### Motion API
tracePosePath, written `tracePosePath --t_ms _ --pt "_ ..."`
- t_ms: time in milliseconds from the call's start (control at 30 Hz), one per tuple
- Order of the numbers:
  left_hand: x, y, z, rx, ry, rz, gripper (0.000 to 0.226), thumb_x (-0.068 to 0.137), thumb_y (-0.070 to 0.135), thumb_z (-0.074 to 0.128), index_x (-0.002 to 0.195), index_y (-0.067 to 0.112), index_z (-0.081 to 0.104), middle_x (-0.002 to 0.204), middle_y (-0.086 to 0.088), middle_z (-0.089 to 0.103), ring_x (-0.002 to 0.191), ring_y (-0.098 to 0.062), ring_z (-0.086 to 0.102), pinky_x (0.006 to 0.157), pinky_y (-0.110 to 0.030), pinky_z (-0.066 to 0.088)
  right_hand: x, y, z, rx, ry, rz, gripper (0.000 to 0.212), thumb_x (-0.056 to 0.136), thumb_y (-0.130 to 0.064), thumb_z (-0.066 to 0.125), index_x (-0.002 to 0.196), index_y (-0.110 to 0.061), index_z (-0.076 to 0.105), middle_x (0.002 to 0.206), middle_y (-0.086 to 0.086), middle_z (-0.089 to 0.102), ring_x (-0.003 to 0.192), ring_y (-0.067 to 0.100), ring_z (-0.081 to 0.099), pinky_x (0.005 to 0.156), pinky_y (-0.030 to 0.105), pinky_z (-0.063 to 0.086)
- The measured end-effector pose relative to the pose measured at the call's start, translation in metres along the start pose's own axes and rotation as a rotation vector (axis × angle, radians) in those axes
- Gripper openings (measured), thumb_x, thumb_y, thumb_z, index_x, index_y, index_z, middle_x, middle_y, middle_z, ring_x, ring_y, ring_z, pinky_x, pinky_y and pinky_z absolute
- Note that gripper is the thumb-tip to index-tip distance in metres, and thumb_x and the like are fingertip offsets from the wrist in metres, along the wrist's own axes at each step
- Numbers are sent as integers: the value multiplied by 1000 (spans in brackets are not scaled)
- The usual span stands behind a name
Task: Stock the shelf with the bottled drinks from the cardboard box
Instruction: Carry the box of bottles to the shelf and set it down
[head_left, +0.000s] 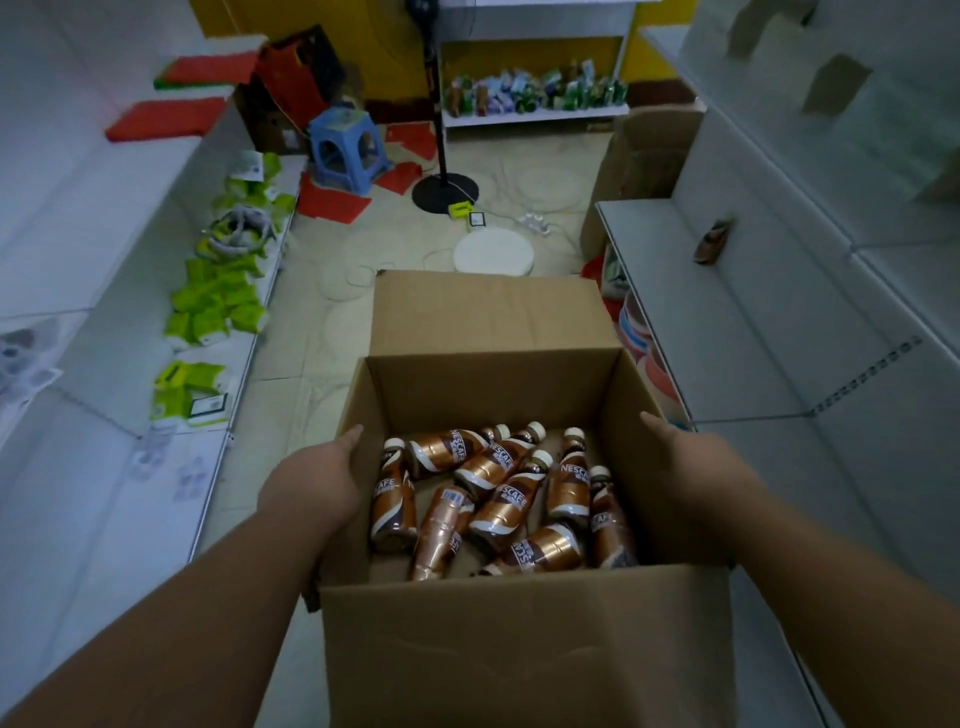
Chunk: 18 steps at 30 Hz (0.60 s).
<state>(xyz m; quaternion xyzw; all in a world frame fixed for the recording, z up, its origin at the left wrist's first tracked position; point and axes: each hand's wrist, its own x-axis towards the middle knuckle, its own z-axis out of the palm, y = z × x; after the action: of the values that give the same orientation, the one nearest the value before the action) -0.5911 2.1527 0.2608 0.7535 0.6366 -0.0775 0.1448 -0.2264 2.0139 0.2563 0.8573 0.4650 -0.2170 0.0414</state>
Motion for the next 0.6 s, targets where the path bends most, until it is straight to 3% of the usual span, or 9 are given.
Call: tracePosePath --t_ms 100,200,300,467,600 --pt "88 21 -15 9 4 57 76 86 16 52 150 40 20 127 -10 62 107 -27 62 86 -38 53 69 -16 -22 6 20 49 80 90 -11 55 153 -39 14 113 10 63 81 20 58 69 30 47" --pt "182 43 -33 42 -8 131 72 89 19 51 150 38 20 131 -10 59 111 -28 60 89 -40 52 136 -32 -43 39 12 118 79 90 -11 55 153 -38 16 117 13 62 93 26 62 74 33 47" --pt "265 64 -56 61 -31 166 72 88 19 51 150 40 21 129 -10 60 109 -28 61 88 -41 53 196 -48 -67 69 -18 179 80 90 -7 52 153 -39 14 116 13 62 90 26 61 73 34 47" --pt "383 112 -99 124 -36 256 75 87 16 53 151 38 21 123 -9 63 102 -26 63 84 -38 55 282 -62 -102 99 2 238 80 90 -6 50 154 -37 14 120 15 63 102 29 63 79 36 48" --pt "475 162 -112 179 -32 296 77 87 16 56 151 39 19 121 -8 64 98 -23 64 81 -36 56 355 -59 -119 135 40 290 78 90 -3 46 153 -36 16 118 14 64 99 28 64 72 33 46"
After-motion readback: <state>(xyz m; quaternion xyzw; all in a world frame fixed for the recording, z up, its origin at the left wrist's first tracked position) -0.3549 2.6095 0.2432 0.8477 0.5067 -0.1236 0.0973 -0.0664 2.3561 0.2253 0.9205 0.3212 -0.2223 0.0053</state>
